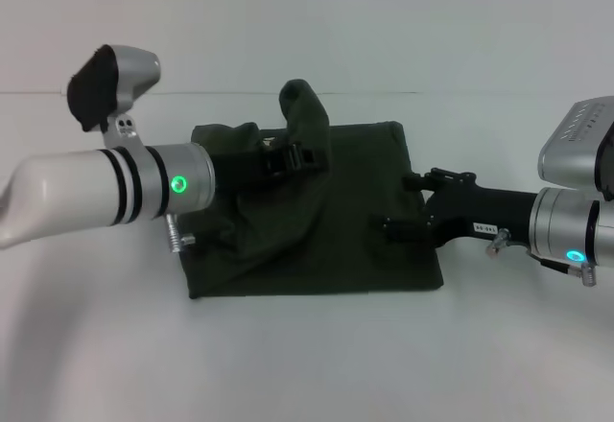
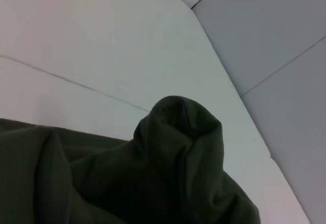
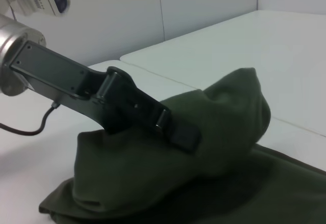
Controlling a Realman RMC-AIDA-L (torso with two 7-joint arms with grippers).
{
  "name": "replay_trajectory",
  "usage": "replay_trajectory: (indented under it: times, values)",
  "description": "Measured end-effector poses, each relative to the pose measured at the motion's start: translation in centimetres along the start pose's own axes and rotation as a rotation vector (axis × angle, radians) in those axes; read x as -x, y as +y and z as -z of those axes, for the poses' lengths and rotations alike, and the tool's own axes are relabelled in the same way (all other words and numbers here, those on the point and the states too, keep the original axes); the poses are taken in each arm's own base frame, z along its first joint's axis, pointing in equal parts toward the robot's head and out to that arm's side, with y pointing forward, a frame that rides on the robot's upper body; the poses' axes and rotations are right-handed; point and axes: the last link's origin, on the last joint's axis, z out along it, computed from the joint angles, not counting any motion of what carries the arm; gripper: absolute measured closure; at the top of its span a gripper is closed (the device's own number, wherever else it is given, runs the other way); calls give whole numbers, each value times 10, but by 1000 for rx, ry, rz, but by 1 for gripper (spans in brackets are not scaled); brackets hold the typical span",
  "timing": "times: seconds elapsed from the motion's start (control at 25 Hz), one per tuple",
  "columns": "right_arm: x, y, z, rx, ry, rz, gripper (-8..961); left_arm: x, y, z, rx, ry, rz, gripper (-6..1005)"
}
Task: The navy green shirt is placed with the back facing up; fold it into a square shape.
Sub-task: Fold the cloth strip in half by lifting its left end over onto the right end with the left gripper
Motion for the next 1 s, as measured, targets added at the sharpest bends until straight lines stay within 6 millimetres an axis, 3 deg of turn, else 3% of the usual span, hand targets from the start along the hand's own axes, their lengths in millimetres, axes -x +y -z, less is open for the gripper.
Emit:
replay_trajectory:
  times: [0.52,1.0]
  values:
    - [-3,2,0,7,7,5,28,0,8,-16,45,80,109,865]
    - [-13,3,5,5,21,-6,29,15,7,-23,112,138,175,830]
